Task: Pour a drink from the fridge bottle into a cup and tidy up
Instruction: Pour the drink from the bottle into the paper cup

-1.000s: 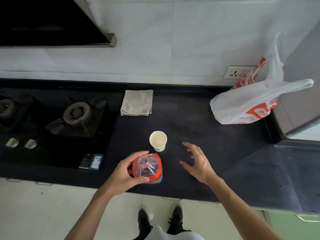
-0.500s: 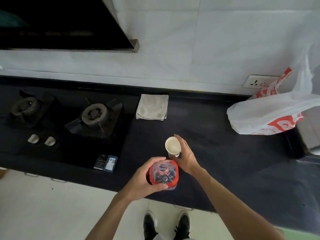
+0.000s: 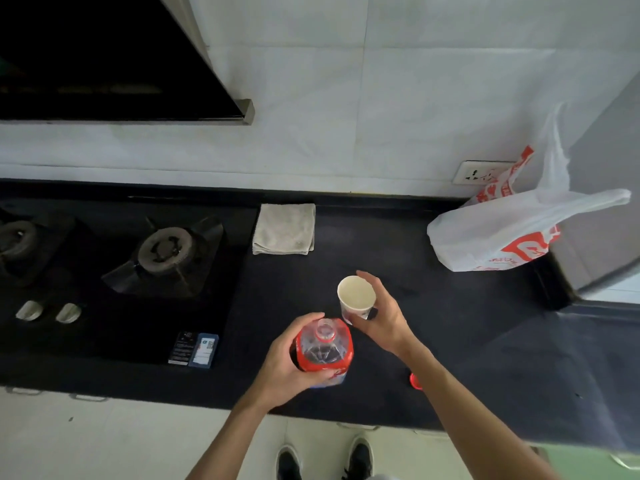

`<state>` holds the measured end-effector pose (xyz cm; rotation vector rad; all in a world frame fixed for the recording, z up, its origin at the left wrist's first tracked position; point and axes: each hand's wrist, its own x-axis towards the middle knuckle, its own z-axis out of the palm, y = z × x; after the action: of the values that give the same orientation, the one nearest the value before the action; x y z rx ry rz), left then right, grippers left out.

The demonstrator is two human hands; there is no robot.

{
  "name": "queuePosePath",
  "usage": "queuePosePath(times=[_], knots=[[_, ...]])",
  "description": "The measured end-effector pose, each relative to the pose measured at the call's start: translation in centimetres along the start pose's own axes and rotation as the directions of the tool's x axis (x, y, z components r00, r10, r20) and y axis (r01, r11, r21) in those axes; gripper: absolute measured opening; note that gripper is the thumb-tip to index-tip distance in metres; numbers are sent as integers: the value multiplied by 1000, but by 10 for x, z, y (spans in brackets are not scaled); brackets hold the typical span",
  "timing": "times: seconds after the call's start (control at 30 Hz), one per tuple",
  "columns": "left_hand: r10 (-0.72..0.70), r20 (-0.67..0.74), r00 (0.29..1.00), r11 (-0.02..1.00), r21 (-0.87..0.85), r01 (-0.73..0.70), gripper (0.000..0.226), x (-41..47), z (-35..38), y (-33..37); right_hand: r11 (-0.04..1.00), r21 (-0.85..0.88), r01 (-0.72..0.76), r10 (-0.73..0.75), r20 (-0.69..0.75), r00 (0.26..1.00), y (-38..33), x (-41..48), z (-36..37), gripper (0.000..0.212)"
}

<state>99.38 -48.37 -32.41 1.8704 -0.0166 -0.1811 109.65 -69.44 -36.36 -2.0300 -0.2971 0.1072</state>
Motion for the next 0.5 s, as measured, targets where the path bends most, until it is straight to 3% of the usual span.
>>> queuePosePath(times=[0.33,0.5], knots=[[200,-25,979,980,-13,-201,81,79,-18,88,994,85,64,-55,-99,994,-63,13,-109,76],[355,32,934,921,158,-356,78,122,-46,168,984,132,123,-109,-110,988,-109,35,-166,70]])
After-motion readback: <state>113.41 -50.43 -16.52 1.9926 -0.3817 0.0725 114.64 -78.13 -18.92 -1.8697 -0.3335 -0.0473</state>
